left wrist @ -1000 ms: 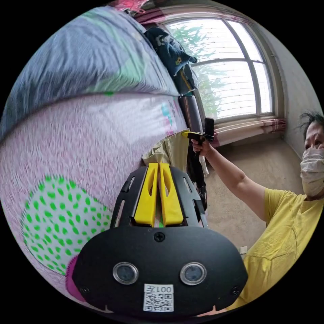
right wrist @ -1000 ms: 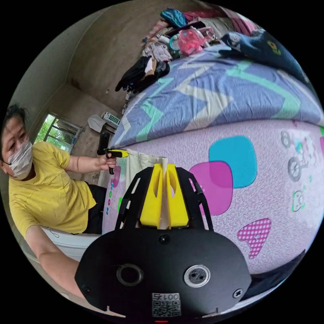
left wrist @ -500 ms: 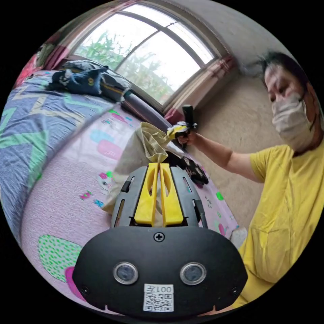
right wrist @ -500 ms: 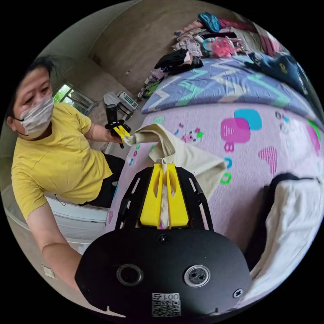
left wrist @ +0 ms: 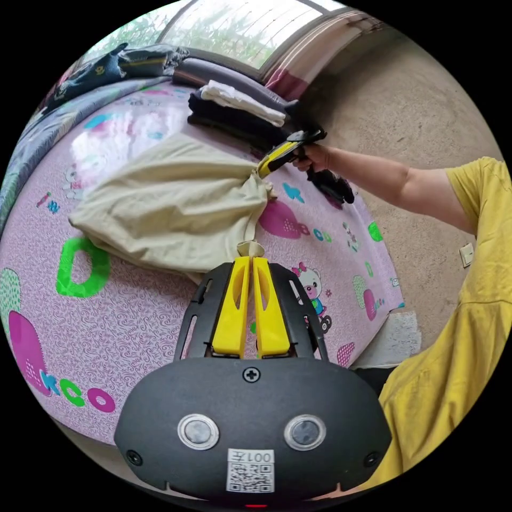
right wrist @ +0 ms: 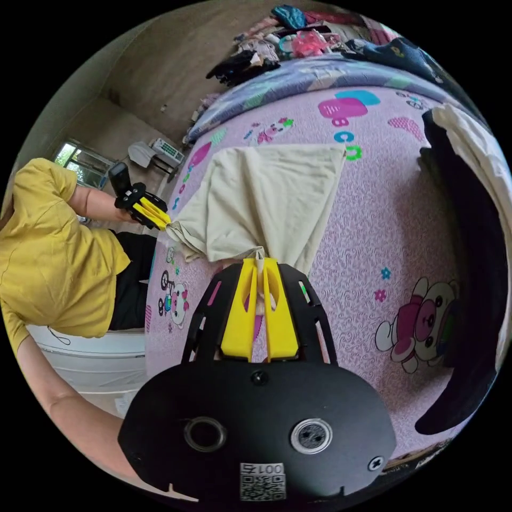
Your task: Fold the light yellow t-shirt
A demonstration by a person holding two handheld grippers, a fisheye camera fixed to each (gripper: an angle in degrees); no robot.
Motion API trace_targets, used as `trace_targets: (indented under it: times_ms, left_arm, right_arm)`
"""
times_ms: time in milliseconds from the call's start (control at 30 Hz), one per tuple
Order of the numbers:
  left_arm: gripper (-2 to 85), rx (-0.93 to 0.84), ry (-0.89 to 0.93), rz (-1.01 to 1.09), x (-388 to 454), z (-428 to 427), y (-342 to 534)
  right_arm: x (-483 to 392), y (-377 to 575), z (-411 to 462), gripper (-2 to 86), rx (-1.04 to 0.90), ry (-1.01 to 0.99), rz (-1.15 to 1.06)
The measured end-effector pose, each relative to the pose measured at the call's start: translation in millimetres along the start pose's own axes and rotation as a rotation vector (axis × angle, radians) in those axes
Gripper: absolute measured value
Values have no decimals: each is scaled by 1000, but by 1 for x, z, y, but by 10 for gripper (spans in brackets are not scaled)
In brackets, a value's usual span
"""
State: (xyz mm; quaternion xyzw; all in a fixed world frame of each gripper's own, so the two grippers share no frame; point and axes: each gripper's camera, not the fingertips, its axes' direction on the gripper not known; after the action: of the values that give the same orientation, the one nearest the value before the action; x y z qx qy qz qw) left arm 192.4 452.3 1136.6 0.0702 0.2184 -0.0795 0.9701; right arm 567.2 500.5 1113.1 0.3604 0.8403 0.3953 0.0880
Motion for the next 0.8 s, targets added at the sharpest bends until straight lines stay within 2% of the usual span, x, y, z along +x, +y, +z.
trace_targets:
  times_ms: [100,200,300,367,467,533,633,700,767,800]
  left_arm:
    - [-6,-135,38,-23,-10,41,9]
    - [-6,-137,74,-82,-19,52,19]
    - [-8,-124,55,-93,-22,46,24]
    - [-11,-78,24,-85,-22,37,24]
    - [-13,13,-48,-45,-19,29,5]
    - [-13,50,-20,-38,-27,45,-18]
    - [-12,16,8,-45,-39,79,-42]
    - [-13,-20,40,-39,-43,94,-51]
    - [-13,-134,12,-56,-49,110,-51]
    - [-13,-196,19,-50,-52,115,-45]
  right_arm:
    - [7,6,21,29,-172,-25,64]
    - [4,12,20,40,-238,-49,82]
    - [-2,18,-5,28,-165,-23,93]
    - [-6,17,-27,15,-34,-23,97]
    - [-13,4,-35,7,113,5,93]
    - [-17,-8,-24,5,142,-7,78]
    - [-27,-27,11,3,55,-35,32]
    - [-35,-35,35,2,-69,36,19]
    - [-42,-32,60,2,-230,127,-17]
    - [-44,-30,60,2,-212,123,-21]
